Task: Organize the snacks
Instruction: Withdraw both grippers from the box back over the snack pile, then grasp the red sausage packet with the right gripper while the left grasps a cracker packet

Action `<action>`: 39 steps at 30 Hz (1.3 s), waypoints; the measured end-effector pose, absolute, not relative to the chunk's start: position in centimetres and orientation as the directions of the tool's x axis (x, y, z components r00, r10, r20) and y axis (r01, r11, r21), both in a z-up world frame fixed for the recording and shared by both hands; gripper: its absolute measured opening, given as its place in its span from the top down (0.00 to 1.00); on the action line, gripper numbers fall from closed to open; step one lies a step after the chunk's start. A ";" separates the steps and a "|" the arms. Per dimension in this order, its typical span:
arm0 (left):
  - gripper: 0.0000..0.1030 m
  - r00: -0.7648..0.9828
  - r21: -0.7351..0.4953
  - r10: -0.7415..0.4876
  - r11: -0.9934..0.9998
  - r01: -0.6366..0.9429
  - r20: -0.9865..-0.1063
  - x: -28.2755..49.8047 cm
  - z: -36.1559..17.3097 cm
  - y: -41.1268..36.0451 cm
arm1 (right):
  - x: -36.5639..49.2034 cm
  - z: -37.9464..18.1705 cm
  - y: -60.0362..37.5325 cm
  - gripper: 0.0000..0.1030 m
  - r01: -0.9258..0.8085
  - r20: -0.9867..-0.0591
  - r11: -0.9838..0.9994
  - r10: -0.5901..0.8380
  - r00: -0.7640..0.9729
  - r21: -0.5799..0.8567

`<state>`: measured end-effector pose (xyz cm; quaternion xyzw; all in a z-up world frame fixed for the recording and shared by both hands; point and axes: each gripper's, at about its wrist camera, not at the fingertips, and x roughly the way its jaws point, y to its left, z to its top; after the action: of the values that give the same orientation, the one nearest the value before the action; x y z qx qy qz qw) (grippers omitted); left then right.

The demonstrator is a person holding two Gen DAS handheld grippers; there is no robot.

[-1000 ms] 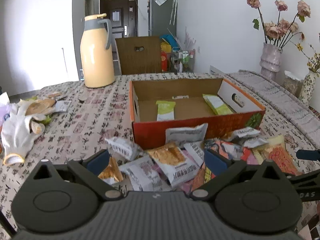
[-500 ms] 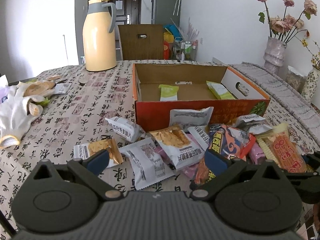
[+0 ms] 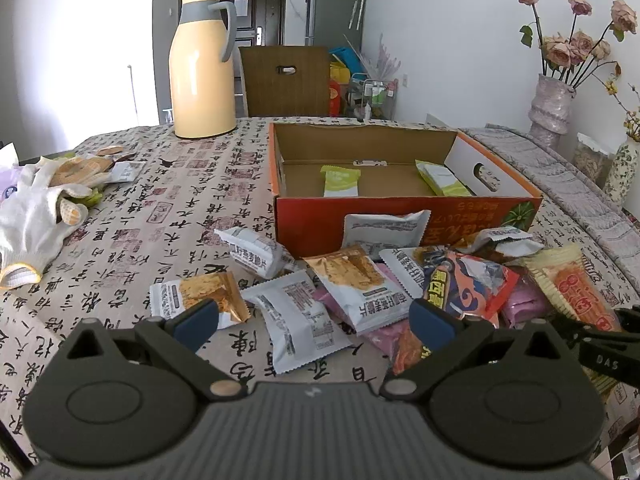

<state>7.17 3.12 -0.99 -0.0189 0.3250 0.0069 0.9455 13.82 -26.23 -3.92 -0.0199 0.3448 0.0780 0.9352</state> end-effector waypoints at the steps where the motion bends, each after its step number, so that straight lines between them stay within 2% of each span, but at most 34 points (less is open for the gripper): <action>1: 0.00 0.789 -0.030 0.004 0.999 -0.028 -0.615 7.1 -1.0 3.2 | 13.7 -3.8 -26.3 0.62 -0.160 -0.643 0.987 0.137 0.753 0.023; 13: 0.00 0.775 0.029 0.085 0.996 -0.086 -0.627 7.9 -1.2 6.2 | 12.9 -1.9 -28.3 0.63 -0.126 -0.542 0.988 0.154 0.826 0.088; 26: 0.01 0.668 -0.034 0.128 0.974 -0.224 -0.733 12.3 -3.5 11.0 | 13.6 -2.4 -29.1 0.63 -0.091 -0.543 0.989 0.140 0.828 0.117; 30: 0.07 0.645 -0.049 0.131 0.966 -0.254 -0.752 13.6 -3.7 11.2 | 14.0 -2.6 -29.0 0.63 -0.084 -0.548 0.989 0.136 0.826 0.119; 34: 0.26 0.623 -0.047 0.130 0.964 -0.260 -0.771 14.4 -4.1 11.2 | 14.2 -2.8 -28.9 0.63 -0.079 -0.554 0.990 0.132 0.822 0.118; 39: 0.38 0.624 -0.080 0.106 0.961 -0.263 -0.774 14.6 -4.3 11.4 | 14.5 -3.0 -29.0 0.63 -0.072 -0.560 0.990 0.128 0.818 0.122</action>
<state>14.56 11.44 -4.34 -0.0931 0.4212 0.1029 0.8963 14.50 -28.99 -3.01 0.0477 0.2968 0.0524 0.9523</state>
